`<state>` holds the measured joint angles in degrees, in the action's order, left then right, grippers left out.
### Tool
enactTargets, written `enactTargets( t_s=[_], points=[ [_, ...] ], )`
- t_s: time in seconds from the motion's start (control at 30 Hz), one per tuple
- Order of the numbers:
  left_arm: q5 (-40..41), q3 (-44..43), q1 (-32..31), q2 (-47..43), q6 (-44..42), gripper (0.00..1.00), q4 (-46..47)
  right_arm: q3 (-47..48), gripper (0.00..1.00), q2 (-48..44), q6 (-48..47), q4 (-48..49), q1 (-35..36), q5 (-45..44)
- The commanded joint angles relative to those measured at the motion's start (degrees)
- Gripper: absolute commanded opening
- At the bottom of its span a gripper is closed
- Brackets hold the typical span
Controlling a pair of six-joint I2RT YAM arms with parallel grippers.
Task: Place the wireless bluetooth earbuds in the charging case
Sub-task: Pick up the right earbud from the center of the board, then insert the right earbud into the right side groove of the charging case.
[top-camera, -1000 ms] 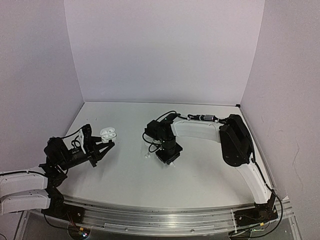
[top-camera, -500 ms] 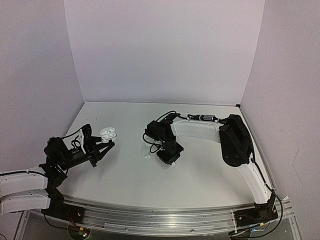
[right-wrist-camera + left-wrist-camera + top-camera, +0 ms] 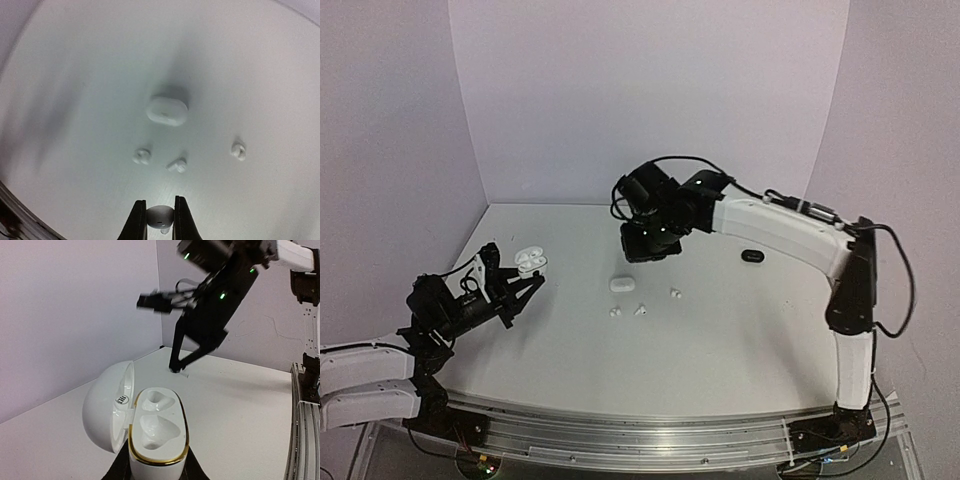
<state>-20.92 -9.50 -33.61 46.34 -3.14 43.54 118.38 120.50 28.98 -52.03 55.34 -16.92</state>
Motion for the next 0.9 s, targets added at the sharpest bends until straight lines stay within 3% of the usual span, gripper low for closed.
enactTargets(
  t_s=[0.0,0.2,0.47,0.87],
  points=[
    [5.19,-1.51,-0.26,-0.68,-0.81,0.0,2.31,-8.58,0.0,-13.19,7.71,24.46,6.88,-7.87],
    [10.61,-1.58,-0.68,-1.12,-2.5,0.0,3.3,-9.72,0.0,-13.43,3.4,40.21,14.57,-13.39],
    [13.02,-0.9,-0.76,-3.08,-4.21,0.0,5.07,-10.45,0.0,-9.03,-6.29,59.67,17.44,-3.18],
    [9.24,0.52,-0.76,-5.15,-5.38,0.0,7.77,-13.88,0.0,-5.62,-18.59,74.27,18.56,3.66]
  ],
)
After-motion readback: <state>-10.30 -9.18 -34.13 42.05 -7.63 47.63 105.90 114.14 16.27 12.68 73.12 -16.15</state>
